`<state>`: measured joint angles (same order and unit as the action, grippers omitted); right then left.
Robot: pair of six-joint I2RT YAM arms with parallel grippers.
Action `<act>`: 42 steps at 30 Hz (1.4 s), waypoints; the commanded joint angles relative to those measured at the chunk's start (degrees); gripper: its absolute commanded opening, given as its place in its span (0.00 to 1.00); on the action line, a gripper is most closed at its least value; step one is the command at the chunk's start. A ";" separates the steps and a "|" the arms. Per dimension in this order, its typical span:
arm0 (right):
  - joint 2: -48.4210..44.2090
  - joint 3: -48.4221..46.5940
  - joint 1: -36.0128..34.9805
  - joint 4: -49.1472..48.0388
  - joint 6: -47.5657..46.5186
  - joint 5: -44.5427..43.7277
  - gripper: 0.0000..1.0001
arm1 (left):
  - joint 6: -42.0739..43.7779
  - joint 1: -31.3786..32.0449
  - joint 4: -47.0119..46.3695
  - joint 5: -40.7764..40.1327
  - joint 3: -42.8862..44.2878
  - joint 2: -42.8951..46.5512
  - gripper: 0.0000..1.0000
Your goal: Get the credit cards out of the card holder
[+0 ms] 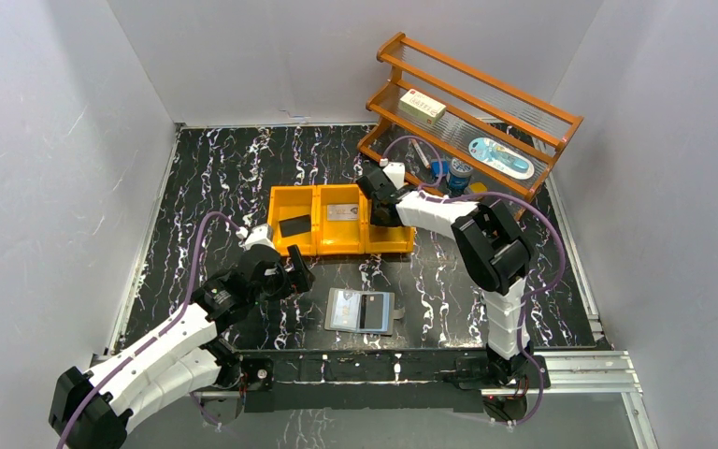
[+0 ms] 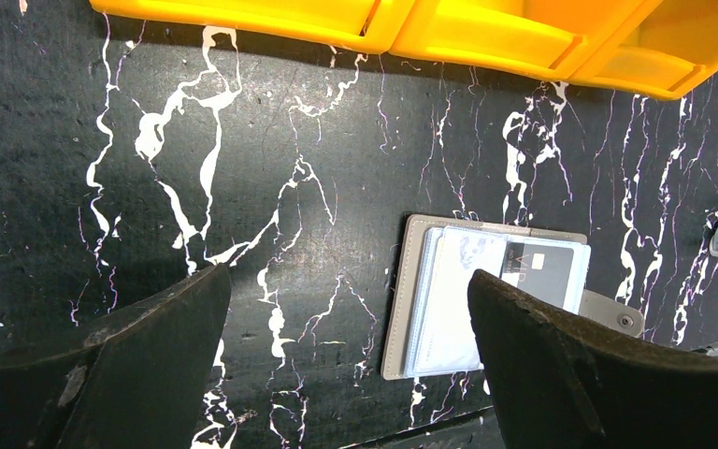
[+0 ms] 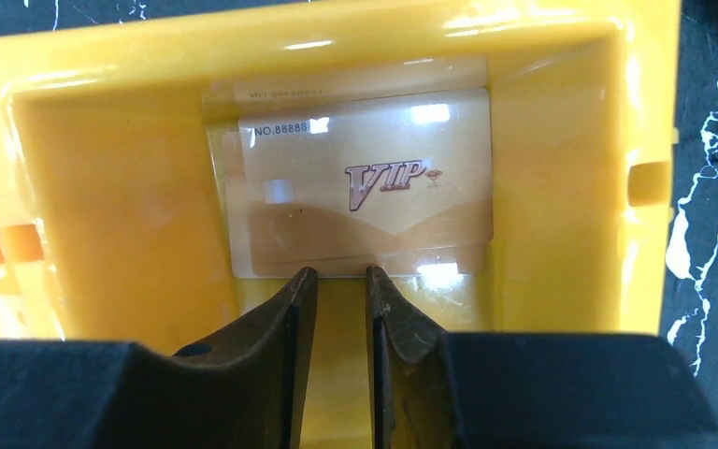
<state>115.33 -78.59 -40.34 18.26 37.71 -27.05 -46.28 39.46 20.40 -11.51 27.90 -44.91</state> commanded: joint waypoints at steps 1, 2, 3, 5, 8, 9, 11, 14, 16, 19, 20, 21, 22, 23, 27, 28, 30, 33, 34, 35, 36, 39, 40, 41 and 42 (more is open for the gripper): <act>2.14 1.53 0.39 -1.66 0.56 -0.09 0.36 | -0.27 -0.35 0.62 -0.75 1.48 0.26 0.98; 1.93 2.48 0.37 -2.83 0.60 -0.05 0.37 | -0.37 -0.35 0.60 -0.77 1.34 0.26 0.98; 1.84 3.24 0.35 -3.83 0.67 -0.10 0.39 | -0.54 -0.35 0.53 -0.73 1.20 0.18 0.98; 1.91 4.26 0.35 -5.06 0.66 0.33 0.45 | -0.65 -0.35 0.40 -0.42 1.03 0.17 0.98; 1.88 5.08 0.48 -5.56 1.04 0.35 0.48 | -0.65 -0.35 0.63 -0.27 0.96 0.16 0.98; 1.65 5.27 0.51 -5.64 1.04 0.38 0.48 | -0.59 -0.35 0.73 -0.29 0.96 0.23 0.98; 0.59 5.67 0.40 -6.01 0.27 1.27 0.48 | -0.56 -0.36 0.98 -0.36 1.00 0.43 0.98; -3.06 6.74 0.35 -7.24 -2.41 4.25 0.48 | -0.35 -0.36 1.26 -0.36 1.00 0.84 0.98; -6.55 7.42 0.35 -7.62 -3.40 6.39 0.49 | -0.30 -0.35 1.15 -0.25 1.02 1.02 0.98; -12.21 8.48 0.35 -8.88 -5.45 9.60 0.50 | -0.04 -0.35 0.47 0.27 1.06 1.02 0.98; -14.04 8.55 0.38 -8.75 -5.94 10.34 0.51 | 0.06 -0.35 -0.02 0.54 1.01 0.82 0.98; -15.89 8.54 0.42 -8.35 -6.06 11.31 0.52 | 0.25 -0.35 -0.54 0.99 0.97 0.67 0.98; -17.98 8.58 0.38 -7.76 -5.97 12.68 0.53 | 0.38 -0.37 -1.07 1.43 1.03 0.40 0.98; -19.85 9.30 0.36 -7.69 -5.69 14.35 0.54 | 0.38 -0.35 -1.66 1.99 1.16 0.09 0.98; -28.14 16.01 0.33 -9.32 -2.24 19.26 0.56 | 0.25 -0.35 -3.58 3.85 1.17 -0.98 0.98; -30.44 18.28 0.28 -10.18 -0.98 20.86 0.56 | 0.15 -0.35 -4.39 4.40 0.95 -1.16 0.98; -34.52 23.42 -0.01 -12.61 1.85 25.01 0.56 | 0.24 -0.35 -6.01 5.74 0.37 -1.54 0.98; -39.96 32.27 -0.87 -17.51 6.33 32.81 0.55 | 0.80 -0.35 -7.69 7.55 0.21 -2.34 0.97; -41.05 34.34 -1.49 -18.20 7.47 34.43 0.54 | 1.07 -0.35 -8.05 8.16 0.23 -2.59 0.97; -41.97 36.30 -2.31 -18.44 8.74 35.43 0.53 | 1.29 -0.35 -8.55 8.68 0.27 -2.97 0.96; -42.73 37.79 -3.13 -18.29 9.47 35.80 0.52 | 1.36 -0.35 -9.14 9.41 0.30 -3.23 0.96; -44.79 41.23 -5.76 -17.07 11.41 34.37 0.52 | 1.26 -0.35 -11.21 11.52 0.04 -3.82 0.95; -45.21 42.36 -6.11 -17.12 12.53 34.08 0.52 | 1.17 -0.35 -11.78 11.75 -0.08 -3.93 0.95; -45.53 43.37 -6.28 -17.53 13.19 34.41 0.51 | 0.88 -0.35 -12.07 12.13 -0.10 -3.99 0.94; -45.88 44.07 -6.52 -17.82 13.53 34.86 0.51 | 0.77 -0.35 -12.09 12.35 -0.05 -4.15 0.94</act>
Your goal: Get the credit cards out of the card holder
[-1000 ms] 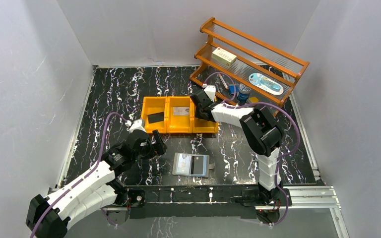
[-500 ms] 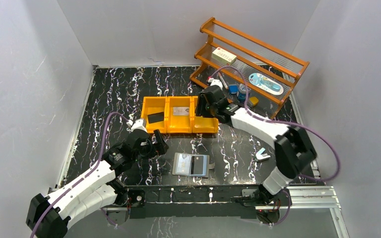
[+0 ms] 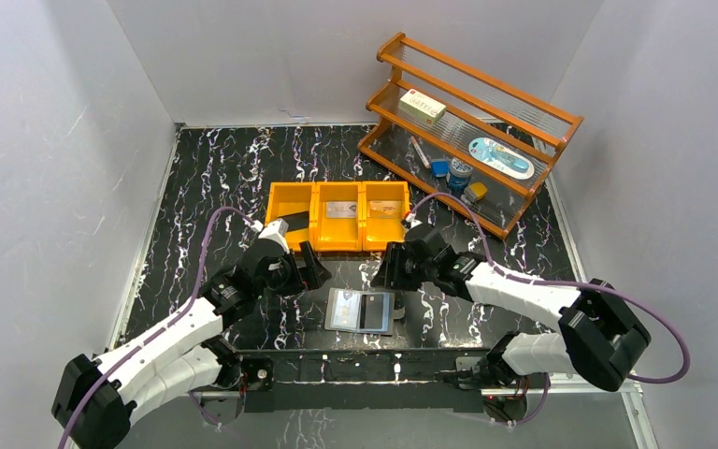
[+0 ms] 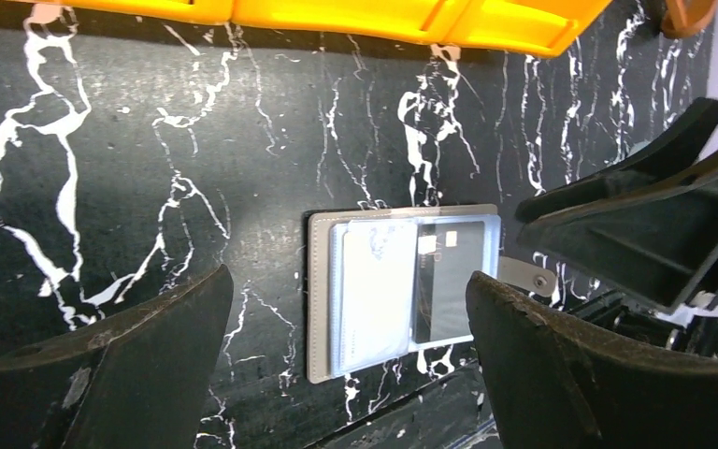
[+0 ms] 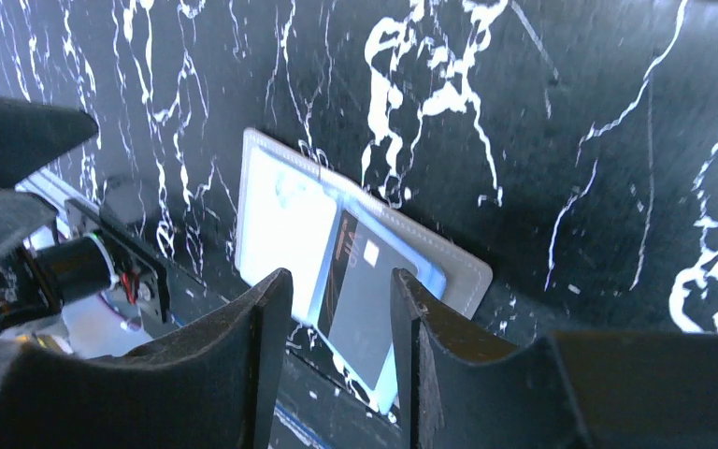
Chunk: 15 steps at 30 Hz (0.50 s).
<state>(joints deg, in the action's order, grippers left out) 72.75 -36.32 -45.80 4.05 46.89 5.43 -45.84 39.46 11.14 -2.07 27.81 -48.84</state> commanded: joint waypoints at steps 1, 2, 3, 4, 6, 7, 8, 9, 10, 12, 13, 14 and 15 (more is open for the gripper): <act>-3.48 2.12 -1.33 -3.64 4.42 2.53 0.51 | 0.24 -0.35 -2.64 3.13 0.05 -0.45 0.94; -3.57 2.14 -1.53 -3.51 4.39 2.49 0.50 | 0.32 -0.35 -2.47 3.70 0.07 -0.65 0.94; -3.66 2.17 -1.83 -3.38 4.33 2.50 0.50 | 0.52 -0.35 -2.48 4.56 0.00 -0.89 0.94; -3.58 2.18 -2.01 -3.31 4.41 2.49 0.50 | 0.65 -0.35 -2.87 5.66 -0.18 -1.07 0.94; -3.35 2.22 -2.33 -2.82 4.85 2.68 0.48 | 0.46 -0.35 -4.87 7.67 -0.96 -1.32 0.92; -3.20 2.40 -2.48 -2.74 5.18 2.85 0.47 | 0.35 -0.35 -5.64 8.63 -1.26 -1.53 0.92; -3.07 2.95 -2.69 -2.77 5.63 3.17 0.45 | 0.43 -0.35 -6.54 9.59 -1.35 -1.78 0.91; -3.03 3.49 -2.90 -2.86 6.11 3.26 0.44 | 0.82 -0.35 -7.28 10.67 -1.37 -2.14 0.90; -2.92 4.16 -3.03 -3.05 6.56 3.35 0.43 | 1.10 -0.35 -7.83 11.57 -1.29 -2.66 0.89; -2.72 5.79 -3.17 -3.84 7.36 3.40 0.43 | 1.66 -0.35 -8.61 12.55 -0.69 -3.93 0.88; -2.40 6.56 -3.18 -3.91 7.82 3.37 0.43 | 2.01 -0.35 -9.28 13.41 -0.30 -4.77 0.87; -2.05 7.05 -3.22 -3.93 8.01 3.59 0.41 | 2.43 -0.35 -10.05 14.77 0.24 -5.72 0.86; -1.70 7.62 -3.23 -4.63 7.94 4.30 0.40 | 2.76 -0.35 -10.68 15.89 0.68 -6.52 0.86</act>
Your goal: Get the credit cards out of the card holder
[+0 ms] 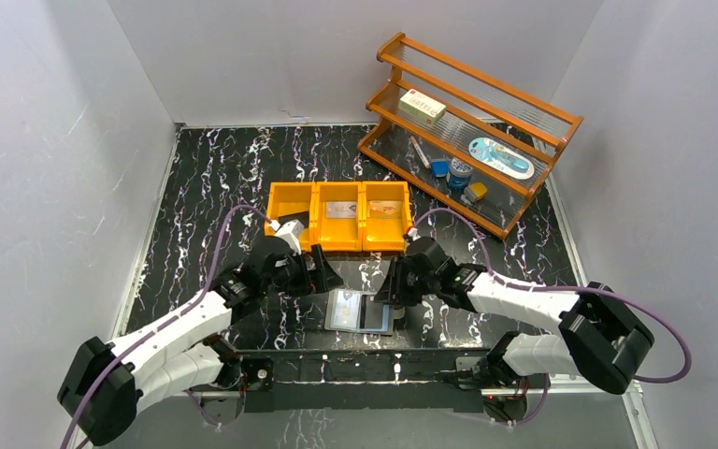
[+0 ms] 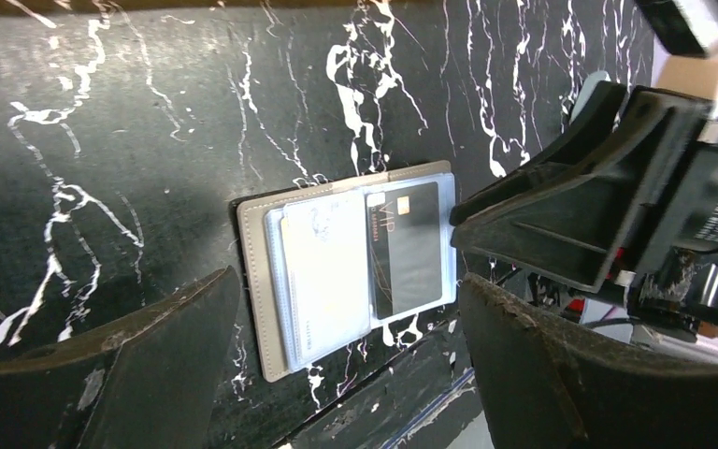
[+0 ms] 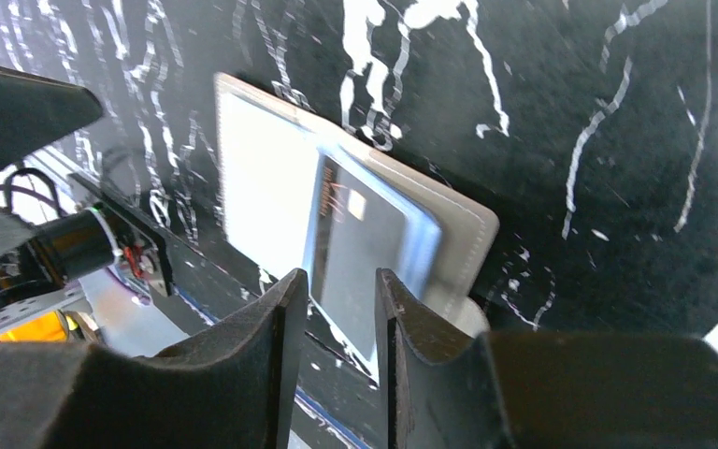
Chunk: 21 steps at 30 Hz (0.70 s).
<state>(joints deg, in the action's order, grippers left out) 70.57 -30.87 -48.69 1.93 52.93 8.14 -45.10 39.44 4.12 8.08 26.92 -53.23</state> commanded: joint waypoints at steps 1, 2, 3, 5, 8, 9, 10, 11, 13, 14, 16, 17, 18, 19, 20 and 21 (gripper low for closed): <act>0.94 3.01 -0.35 -3.68 2.03 2.51 0.39 | 2.30 -0.29 -4.04 6.79 2.04 -3.13 0.85; 1.36 3.80 -0.28 -4.76 2.34 3.11 0.39 | 2.56 -0.28 -4.48 7.99 2.44 -4.16 0.84; 1.72 4.44 -0.30 -5.57 2.62 3.36 0.37 | 2.72 -0.25 -5.04 9.14 2.78 -5.08 0.83; 2.32 5.49 -0.33 -5.58 3.36 2.28 0.35 | 3.03 -0.24 -5.93 11.20 3.23 -6.81 0.82; 2.42 6.76 -0.29 -3.85 4.20 -1.37 0.34 | 3.30 -0.08 -7.28 14.19 3.78 -9.14 0.80; 2.27 7.19 -0.30 -3.49 4.54 -2.30 0.33 | 3.39 -0.02 -7.59 15.06 3.96 -9.70 0.79; 2.22 7.63 -0.35 -3.50 4.86 -2.81 0.32 | 3.48 0.02 -7.81 15.87 4.03 -10.23 0.79; 2.21 7.93 -0.36 -3.51 5.12 -3.16 0.32 | 3.52 0.10 -8.02 16.46 4.22 -10.72 0.78; 2.41 8.25 -0.30 -3.63 5.21 -3.75 0.31 | 3.76 0.21 -8.64 17.79 4.48 -11.50 0.77; 2.57 8.36 -0.31 -3.64 5.25 -3.85 0.29 | 3.91 0.28 -8.95 18.39 4.66 -12.03 0.76; 2.94 8.37 -0.35 -3.39 5.26 -4.35 0.28 | 4.13 0.51 -9.43 19.69 5.18 -13.23 0.75; 3.11 8.37 -0.33 -3.35 5.38 -4.53 0.28 | 4.22 0.67 -9.57 20.15 5.45 -14.14 0.74; 3.23 8.37 -0.34 -3.28 5.43 -4.68 0.27 | 4.23 0.84 -9.61 20.54 5.76 -15.09 0.73; 3.30 8.44 -0.35 -3.30 5.42 -4.85 0.27 | 3.96 1.19 -9.57 20.80 6.02 -16.11 0.71; 3.34 8.50 -0.35 -3.40 5.48 -4.95 0.26 | 3.64 1.57 -9.64 20.85 6.26 -17.10 0.70; 3.35 8.54 -0.31 -3.49 5.52 -5.07 0.26 | 3.31 2.00 -9.78 20.72 6.39 -18.10 0.68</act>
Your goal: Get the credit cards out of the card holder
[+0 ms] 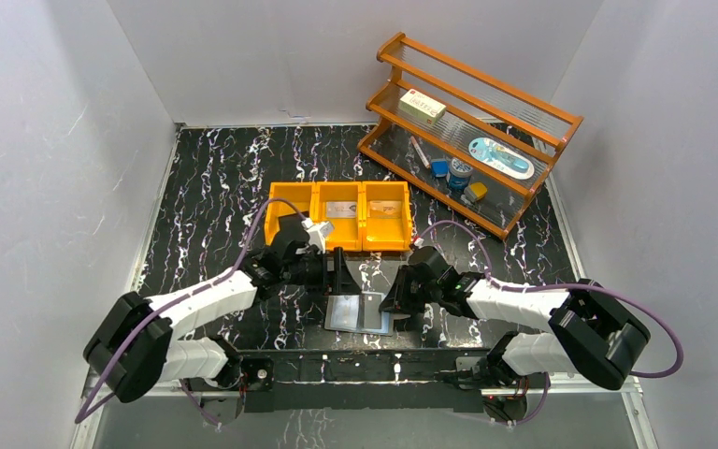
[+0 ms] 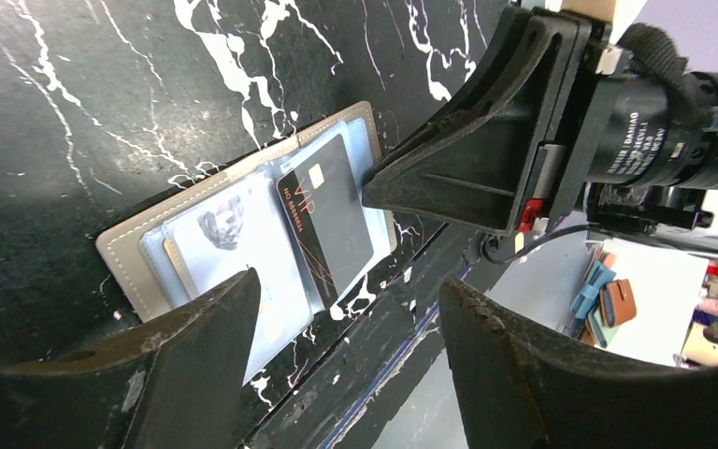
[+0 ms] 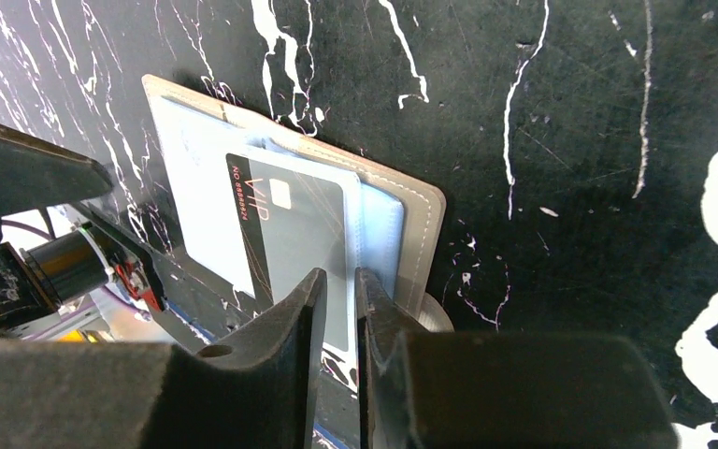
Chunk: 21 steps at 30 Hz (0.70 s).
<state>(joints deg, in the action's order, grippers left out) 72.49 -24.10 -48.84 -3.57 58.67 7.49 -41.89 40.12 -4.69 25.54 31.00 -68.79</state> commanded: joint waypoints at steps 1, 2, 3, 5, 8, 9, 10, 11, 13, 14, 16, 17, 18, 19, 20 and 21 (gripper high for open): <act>1.50 1.85 -0.20 2.01 -0.15 -4.47 0.26 | -0.41 1.93 -1.24 2.90 2.42 -3.35 0.67; 1.61 1.93 -0.18 1.93 -0.06 -4.44 0.26 | -1.28 2.46 -1.72 2.27 2.29 -3.97 0.66; 1.69 2.01 -0.20 1.75 0.02 -4.35 0.26 | -2.12 3.17 -2.83 1.65 1.83 -4.50 0.65; 1.90 2.32 -0.19 1.20 0.12 -4.16 0.25 | -3.86 4.15 -5.08 0.73 0.91 -5.57 0.64; 2.29 3.01 -0.20 -0.33 0.36 -3.93 0.25 | -5.46 4.82 -7.78 -0.16 -0.18 -7.50 0.61; 2.51 3.27 -0.20 -0.77 0.64 -3.91 0.25 | -6.09 4.86 -8.15 -0.86 -0.54 -8.02 0.60; 2.73 3.34 -0.20 -1.08 0.73 -3.78 0.25 | -6.75 4.95 -8.25 -1.81 -0.89 -8.48 0.59; 2.89 3.40 -0.20 -1.23 0.78 -3.66 0.25 | -7.15 4.96 -8.19 -2.66 -1.19 -9.01 0.58; 3.16 3.48 -0.14 -1.50 0.90 -3.60 0.25 | -7.66 5.12 -6.50 -5.10 -1.44 -9.33 0.56; 3.18 3.59 -0.16 -1.52 0.87 -3.68 0.25 | -8.01 5.13 -5.63 -5.81 -1.58 -10.33 0.56; 3.19 3.62 -0.18 -1.61 1.06 -3.83 0.24 | -8.93 5.18 -5.80 -6.58 -2.49 -10.79 0.55; 3.19 3.62 -0.20 -1.61 1.17 -3.84 0.24 | -9.46 5.30 -6.50 -6.67 -3.01 -10.65 0.55; 3.19 3.62 -0.20 -1.66 1.24 -3.91 0.24 | -9.78 5.36 -7.65 -6.34 -3.58 -10.61 0.55; 3.19 3.62 -0.14 -1.76 1.34 -3.90 0.24 | -9.93 5.39 -8.98 -5.63 -3.98 -10.67 0.54; 3.19 3.62 -0.20 -1.91 1.47 -3.82 0.25 | -10.09 5.48 -10.15 -4.79 -4.14 -10.84 0.54; 3.23 3.62 -0.17 -2.02 1.52 -3.84 0.24 | -10.14 5.53 -11.05 -4.08 -4.17 -11.22 0.53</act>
<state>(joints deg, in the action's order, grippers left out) 74.11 -22.59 -48.86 -9.15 60.88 7.18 -50.96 45.15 -13.65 21.39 28.51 -79.37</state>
